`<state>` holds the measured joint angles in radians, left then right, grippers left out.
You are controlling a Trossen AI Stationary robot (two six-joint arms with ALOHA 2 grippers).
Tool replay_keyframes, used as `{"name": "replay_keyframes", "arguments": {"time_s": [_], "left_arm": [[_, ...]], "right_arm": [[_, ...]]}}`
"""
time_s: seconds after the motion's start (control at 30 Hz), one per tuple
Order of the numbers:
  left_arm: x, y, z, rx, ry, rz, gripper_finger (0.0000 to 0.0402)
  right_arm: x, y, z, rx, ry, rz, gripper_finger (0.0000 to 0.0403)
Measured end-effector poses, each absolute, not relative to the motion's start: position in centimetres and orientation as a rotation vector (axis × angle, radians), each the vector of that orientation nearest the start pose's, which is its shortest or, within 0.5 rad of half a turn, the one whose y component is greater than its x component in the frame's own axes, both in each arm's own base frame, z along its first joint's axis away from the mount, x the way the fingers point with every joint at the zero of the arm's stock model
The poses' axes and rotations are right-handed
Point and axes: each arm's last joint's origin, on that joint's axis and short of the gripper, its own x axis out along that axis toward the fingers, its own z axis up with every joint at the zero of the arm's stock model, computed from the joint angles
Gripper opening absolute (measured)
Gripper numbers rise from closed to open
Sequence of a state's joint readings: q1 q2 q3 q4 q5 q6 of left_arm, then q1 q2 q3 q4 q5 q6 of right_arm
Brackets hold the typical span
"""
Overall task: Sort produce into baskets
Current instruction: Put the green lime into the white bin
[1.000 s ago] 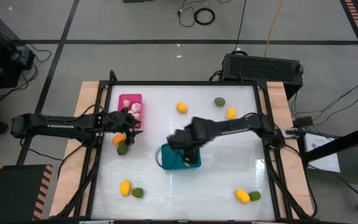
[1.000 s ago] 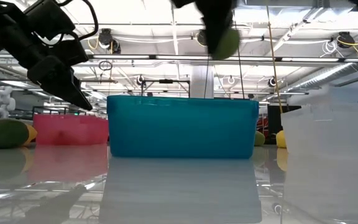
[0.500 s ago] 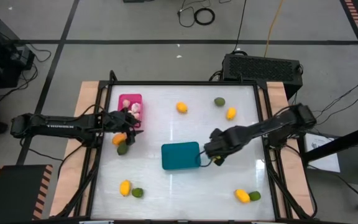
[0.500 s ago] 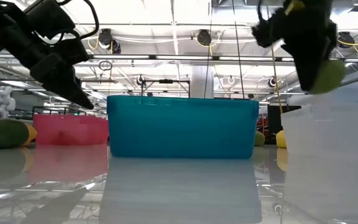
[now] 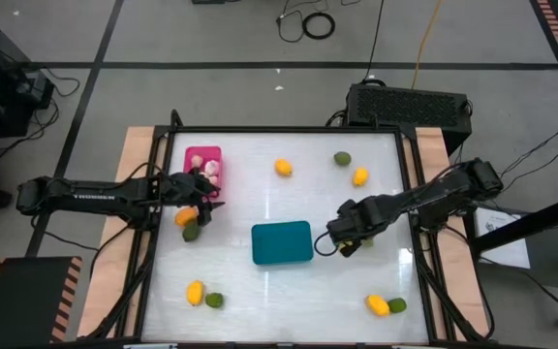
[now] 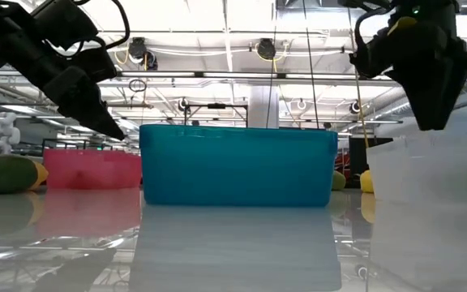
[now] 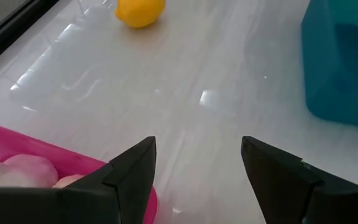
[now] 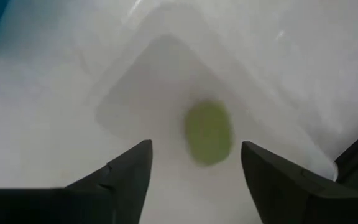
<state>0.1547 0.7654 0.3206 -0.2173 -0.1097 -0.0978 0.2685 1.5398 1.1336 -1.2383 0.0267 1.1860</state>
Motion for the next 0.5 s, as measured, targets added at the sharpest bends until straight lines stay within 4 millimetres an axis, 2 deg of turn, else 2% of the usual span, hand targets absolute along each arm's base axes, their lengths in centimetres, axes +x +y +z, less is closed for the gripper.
{"name": "replay_keyframes", "arguments": {"time_s": [0.23,0.5], "left_arm": [[15.0,2.7,17.6,-0.108,0.651,0.287,0.0244],[15.1,2.5,17.6,-0.124,0.653,0.244,0.0244]], "right_arm": [[24.6,7.1,23.9,0.764,1.577,-0.679,0.0275],[25.7,8.2,27.0,0.881,1.514,-0.620,0.0279]]}}
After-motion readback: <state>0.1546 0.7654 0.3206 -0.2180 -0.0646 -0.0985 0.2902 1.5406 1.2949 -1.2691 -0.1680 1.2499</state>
